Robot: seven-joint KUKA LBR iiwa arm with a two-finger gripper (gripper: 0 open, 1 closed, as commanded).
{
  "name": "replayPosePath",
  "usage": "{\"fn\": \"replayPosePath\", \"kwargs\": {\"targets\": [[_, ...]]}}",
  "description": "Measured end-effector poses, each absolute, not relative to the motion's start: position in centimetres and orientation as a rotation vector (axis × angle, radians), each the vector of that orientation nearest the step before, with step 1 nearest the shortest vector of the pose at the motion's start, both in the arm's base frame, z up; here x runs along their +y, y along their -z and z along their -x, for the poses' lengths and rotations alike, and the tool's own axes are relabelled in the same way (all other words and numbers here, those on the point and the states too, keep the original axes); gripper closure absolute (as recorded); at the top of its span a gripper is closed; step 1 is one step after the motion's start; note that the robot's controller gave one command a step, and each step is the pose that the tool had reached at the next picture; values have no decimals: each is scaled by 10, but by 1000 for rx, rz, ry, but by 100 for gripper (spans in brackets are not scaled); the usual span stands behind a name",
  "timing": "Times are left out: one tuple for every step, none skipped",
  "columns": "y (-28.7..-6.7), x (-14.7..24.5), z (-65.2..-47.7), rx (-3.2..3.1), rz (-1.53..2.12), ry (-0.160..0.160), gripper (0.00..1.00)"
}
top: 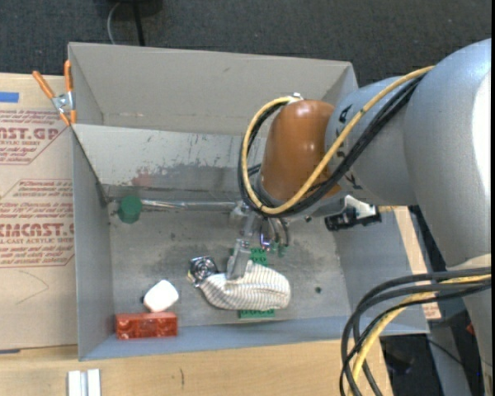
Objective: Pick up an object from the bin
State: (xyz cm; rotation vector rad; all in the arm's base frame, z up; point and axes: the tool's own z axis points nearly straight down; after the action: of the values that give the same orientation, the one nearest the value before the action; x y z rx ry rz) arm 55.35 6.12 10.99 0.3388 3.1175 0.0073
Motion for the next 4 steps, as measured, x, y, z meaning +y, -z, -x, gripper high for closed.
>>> {"fn": "replayPosePath", "kwargs": {"targets": [[-86,67,-531,3131,-205,-1,0],[-73,76,-507,3118,-314,-7,0],[-72,95,-495,3124,-233,-3,0],[-74,90,-514,3128,214,-4,0]]}}
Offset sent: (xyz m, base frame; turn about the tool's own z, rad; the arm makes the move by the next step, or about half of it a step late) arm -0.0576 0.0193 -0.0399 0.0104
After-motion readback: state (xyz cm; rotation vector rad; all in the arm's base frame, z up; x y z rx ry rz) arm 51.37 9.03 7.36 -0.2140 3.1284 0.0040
